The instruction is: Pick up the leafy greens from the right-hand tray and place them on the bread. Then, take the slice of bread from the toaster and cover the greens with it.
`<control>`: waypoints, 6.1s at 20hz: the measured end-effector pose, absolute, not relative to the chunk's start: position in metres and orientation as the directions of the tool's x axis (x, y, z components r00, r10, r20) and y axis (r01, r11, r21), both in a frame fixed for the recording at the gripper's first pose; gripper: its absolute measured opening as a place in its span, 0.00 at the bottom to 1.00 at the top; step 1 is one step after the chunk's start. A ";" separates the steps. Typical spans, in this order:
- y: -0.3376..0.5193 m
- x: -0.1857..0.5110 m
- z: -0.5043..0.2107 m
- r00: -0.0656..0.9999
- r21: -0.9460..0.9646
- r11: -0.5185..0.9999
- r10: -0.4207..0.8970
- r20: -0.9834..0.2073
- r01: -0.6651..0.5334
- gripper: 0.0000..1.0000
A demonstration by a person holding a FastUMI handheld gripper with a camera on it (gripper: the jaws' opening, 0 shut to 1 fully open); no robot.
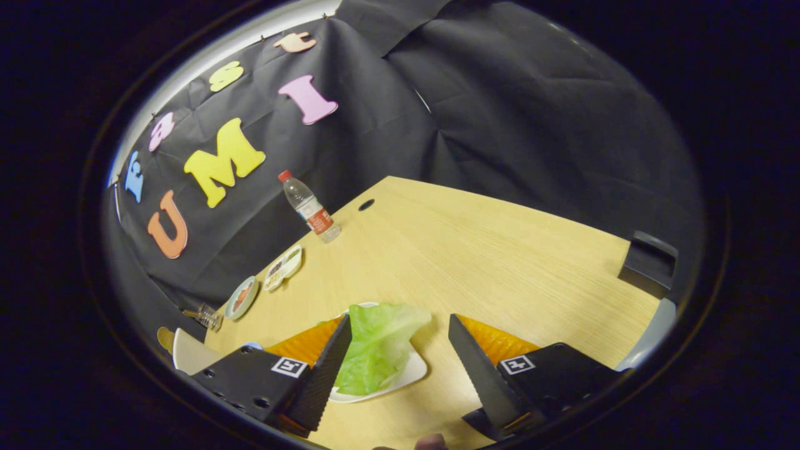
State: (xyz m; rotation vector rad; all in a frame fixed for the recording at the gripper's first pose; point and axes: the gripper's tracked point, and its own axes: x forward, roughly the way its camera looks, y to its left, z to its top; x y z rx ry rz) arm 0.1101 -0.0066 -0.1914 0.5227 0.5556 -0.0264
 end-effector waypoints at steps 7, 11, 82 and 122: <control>0.000 0.129 -0.204 0.836 0.508 0.835 0.115 -0.536 0.211 0.86; -0.003 0.128 -0.209 0.818 0.522 0.814 0.107 -0.565 0.254 0.51; 0.315 0.037 -0.129 0.750 0.515 0.782 0.564 -0.347 -0.351 0.00; 0.331 -0.004 0.019 0.927 0.090 0.928 0.369 -0.068 -0.363 0.95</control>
